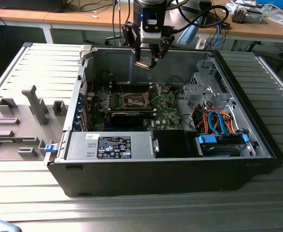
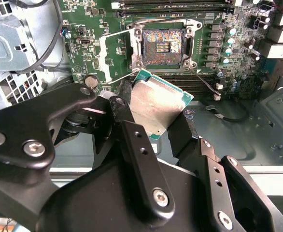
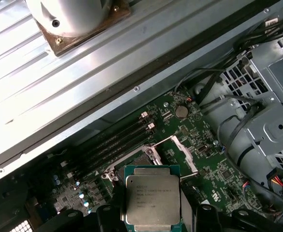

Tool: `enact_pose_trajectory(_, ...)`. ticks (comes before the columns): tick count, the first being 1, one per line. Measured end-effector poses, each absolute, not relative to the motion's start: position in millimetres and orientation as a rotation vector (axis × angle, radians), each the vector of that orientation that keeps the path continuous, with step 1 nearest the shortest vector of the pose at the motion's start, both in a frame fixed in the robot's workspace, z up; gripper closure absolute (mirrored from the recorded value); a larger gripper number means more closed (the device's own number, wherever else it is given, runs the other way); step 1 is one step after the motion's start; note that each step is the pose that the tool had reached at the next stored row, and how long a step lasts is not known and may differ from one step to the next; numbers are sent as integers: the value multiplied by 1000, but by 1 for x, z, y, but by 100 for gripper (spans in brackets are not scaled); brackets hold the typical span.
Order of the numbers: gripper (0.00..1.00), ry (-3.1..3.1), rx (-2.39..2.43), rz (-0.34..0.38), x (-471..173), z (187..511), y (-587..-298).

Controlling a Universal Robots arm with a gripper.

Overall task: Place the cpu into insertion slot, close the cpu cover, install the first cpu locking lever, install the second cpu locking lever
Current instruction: 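Place the cpu into insertion slot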

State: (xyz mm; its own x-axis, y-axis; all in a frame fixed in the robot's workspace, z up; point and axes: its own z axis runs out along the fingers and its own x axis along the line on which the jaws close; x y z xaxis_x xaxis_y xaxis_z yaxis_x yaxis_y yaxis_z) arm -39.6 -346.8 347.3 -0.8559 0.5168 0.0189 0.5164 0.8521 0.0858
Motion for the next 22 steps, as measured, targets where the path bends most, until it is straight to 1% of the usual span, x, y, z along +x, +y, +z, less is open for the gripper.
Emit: enact_pose_trajectory(22,45,3011,865,138,-40,347,-347)
